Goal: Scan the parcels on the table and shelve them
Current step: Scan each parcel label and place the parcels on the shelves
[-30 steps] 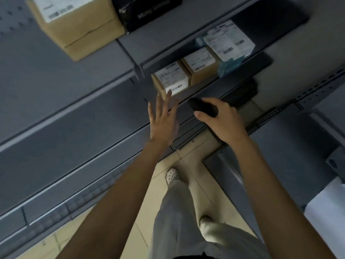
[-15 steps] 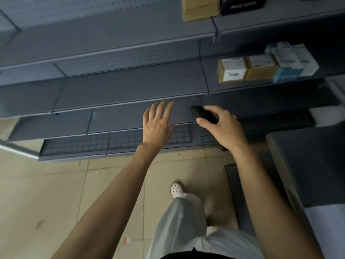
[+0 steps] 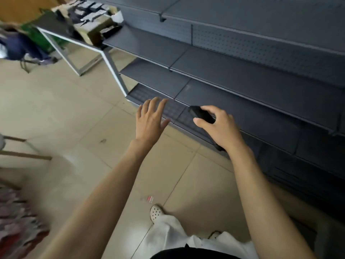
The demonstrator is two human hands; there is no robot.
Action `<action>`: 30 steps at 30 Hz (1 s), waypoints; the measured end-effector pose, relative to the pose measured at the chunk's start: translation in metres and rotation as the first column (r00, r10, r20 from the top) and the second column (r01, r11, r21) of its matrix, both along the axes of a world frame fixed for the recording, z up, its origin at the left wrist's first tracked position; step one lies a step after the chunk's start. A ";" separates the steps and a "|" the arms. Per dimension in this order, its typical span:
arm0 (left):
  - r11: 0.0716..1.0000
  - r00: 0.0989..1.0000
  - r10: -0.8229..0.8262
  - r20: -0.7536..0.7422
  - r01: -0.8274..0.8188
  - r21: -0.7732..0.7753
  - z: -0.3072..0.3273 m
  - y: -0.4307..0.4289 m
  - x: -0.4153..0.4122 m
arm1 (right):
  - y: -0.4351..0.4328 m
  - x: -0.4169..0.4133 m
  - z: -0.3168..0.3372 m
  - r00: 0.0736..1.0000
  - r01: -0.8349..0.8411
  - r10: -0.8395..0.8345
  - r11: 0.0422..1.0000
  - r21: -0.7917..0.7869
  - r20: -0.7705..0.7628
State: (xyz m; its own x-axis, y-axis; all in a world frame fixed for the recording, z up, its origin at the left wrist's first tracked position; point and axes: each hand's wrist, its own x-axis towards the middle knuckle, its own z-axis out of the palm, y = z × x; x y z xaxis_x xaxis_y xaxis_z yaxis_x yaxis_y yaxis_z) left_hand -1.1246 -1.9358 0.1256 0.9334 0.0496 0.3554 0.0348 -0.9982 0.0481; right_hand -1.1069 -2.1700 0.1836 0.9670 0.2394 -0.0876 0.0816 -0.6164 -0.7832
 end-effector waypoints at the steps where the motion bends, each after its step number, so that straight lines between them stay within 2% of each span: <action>1: 0.999 0.999 0.046 -0.003 -0.046 -0.007 0.002 0.030 -0.006 | 0.030 0.005 0.002 0.999 -0.043 0.043 0.999 0.003 0.010; 8: 0.950 0.950 0.309 0.050 -0.306 -0.061 0.023 0.231 -0.039 | 0.246 0.031 0.018 0.952 -0.304 0.302 0.952 0.038 0.046; 14: 0.916 0.917 0.397 0.031 -0.394 -0.068 0.024 0.361 -0.016 | 0.372 0.066 0.013 0.919 -0.393 0.392 0.916 0.073 0.030; 22: 0.915 0.922 0.385 -0.030 -0.386 -0.117 -0.005 0.472 0.104 | 0.489 0.199 -0.006 0.918 -0.390 0.394 0.917 0.079 -0.045; 30: 0.882 0.887 0.458 -0.053 -0.461 -0.100 0.010 0.609 0.277 | 0.650 0.400 0.010 0.895 -0.446 0.445 0.891 0.080 0.035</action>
